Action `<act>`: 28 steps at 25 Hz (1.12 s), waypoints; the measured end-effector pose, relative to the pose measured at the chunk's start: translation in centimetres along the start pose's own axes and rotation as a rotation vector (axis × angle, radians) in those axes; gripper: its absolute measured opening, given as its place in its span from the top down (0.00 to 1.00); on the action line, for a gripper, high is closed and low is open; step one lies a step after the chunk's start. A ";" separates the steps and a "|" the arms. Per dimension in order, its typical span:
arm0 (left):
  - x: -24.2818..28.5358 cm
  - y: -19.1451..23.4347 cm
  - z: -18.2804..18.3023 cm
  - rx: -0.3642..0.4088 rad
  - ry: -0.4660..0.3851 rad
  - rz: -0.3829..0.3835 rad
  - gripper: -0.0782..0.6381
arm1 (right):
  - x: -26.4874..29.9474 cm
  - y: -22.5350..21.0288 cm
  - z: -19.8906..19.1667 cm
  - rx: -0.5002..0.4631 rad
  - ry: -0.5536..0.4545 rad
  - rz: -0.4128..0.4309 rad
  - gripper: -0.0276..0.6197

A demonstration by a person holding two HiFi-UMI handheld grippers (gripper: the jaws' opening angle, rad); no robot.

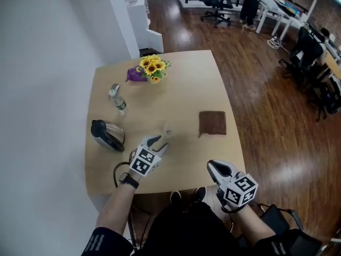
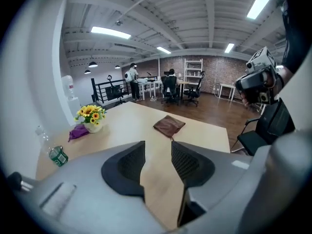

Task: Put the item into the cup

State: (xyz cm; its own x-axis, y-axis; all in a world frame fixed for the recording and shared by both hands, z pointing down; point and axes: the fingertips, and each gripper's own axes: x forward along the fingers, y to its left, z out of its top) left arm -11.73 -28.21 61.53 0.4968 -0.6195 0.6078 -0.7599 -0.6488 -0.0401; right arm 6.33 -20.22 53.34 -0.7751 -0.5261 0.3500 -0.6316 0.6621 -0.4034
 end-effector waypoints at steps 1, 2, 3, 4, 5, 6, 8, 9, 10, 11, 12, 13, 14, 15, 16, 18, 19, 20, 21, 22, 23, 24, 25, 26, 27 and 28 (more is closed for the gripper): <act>-1.2 -0.5 0.0 -0.021 -0.024 -0.002 0.66 | 0.0 0.6 0.1 -0.002 -0.004 0.002 0.91; -2.4 -1.0 -0.1 -0.036 -0.045 -0.001 0.66 | 0.0 1.2 0.1 -0.002 -0.007 0.005 0.91; -3.5 -1.5 -0.3 -0.044 -0.063 0.000 0.66 | 0.0 1.8 0.0 -0.002 -0.011 0.009 0.91; -4.7 -2.1 -0.5 -0.049 -0.078 -0.004 0.66 | -0.1 2.4 -0.1 -0.002 -0.016 0.013 0.91; -5.8 -3.0 -0.7 -0.052 -0.092 -0.015 0.66 | -0.2 3.0 -0.3 -0.003 -0.023 0.016 0.91; -6.9 -3.8 -1.0 -0.055 -0.105 -0.030 0.66 | -0.3 3.5 -0.4 -0.003 -0.030 0.017 0.91; -9.1 -5.5 -1.6 -0.060 -0.128 -0.049 0.66 | -0.5 4.6 -0.7 -0.002 -0.044 0.020 0.93; -10.1 -6.2 -1.9 -0.064 -0.138 -0.052 0.66 | -0.6 5.1 -0.8 0.001 -0.049 0.022 0.94; -11.1 -7.0 -2.2 -0.072 -0.149 -0.054 0.66 | -0.8 5.6 -1.0 0.003 -0.051 0.025 0.94; -12.0 -7.9 -2.5 -0.081 -0.159 -0.057 0.66 | -1.1 6.1 -1.2 0.004 -0.050 0.029 0.94; -12.9 -8.7 -2.7 -0.089 -0.168 -0.060 0.67 | -1.5 6.6 -1.4 0.002 -0.048 0.033 0.94; -13.7 -9.6 -2.9 -0.096 -0.175 -0.061 0.67 | -1.8 7.0 -1.6 -0.002 -0.046 0.038 0.94; -14.4 -10.3 -3.1 -0.099 -0.180 -0.058 0.67 | -2.2 7.3 -1.8 -0.005 -0.045 0.043 0.94; -15.0 -10.9 -3.3 -0.101 -0.185 -0.051 0.67 | -2.5 7.7 -1.9 -0.008 -0.043 0.048 0.94; -15.6 -11.4 -3.5 -0.103 -0.192 -0.042 0.67 | -2.8 8.0 -2.0 -0.012 -0.041 0.052 0.94; -16.8 -12.4 -3.5 -0.109 -0.211 -0.018 0.67 | -3.6 8.6 -2.3 -0.025 -0.038 0.065 0.94; -17.3 -12.9 -3.6 -0.114 -0.219 -0.005 0.67 | -4.1 9.0 -2.6 -0.034 -0.039 0.074 0.94; -17.8 -13.5 -3.8 -0.122 -0.224 0.008 0.67 | -4.6 9.3 -2.9 -0.043 -0.039 0.086 0.95; -18.3 -14.2 -4.0 -0.131 -0.227 0.021 0.67 | -5.2 9.7 -3.2 -0.052 -0.038 0.098 0.95; -18.8 -15.0 -4.1 -0.139 -0.229 0.033 0.67 | -5.9 10.1 -3.5 -0.062 -0.036 0.111 0.95; -19.3 -15.8 -4.2 -0.145 -0.232 0.046 0.67 | -6.6 10.5 -3.8 -0.074 -0.036 0.123 0.95; -19.6 -16.7 -4.3 -0.150 -0.233 0.057 0.67 | -7.3 10.8 -4.0 -0.088 -0.038 0.133 0.95; -19.8 -17.6 -4.6 -0.156 -0.231 0.066 0.67 | -8.1 11.1 -4.2 -0.100 -0.040 0.139 0.95; -20.1 -18.6 -4.8 -0.164 -0.228 0.073 0.67 | -9.0 11.4 -4.5 -0.107 -0.040 0.142 0.95; -20.3 -19.7 -5.0 -0.174 -0.225 0.078 0.67 | -9.9 11.6 -4.8 -0.107 -0.039 0.144 0.95; -20.6 -20.7 -5.2 -0.184 -0.225 0.084 0.67 | -10.9 11.9 -5.2 -0.105 -0.037 0.146 0.95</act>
State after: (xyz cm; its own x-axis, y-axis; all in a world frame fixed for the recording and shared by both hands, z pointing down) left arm -8.39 0.33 53.93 0.4937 -0.7632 0.4169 -0.8553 -0.5128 0.0741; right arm 7.35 -3.87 49.13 -0.8600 -0.4382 0.2616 -0.5080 0.7843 -0.3562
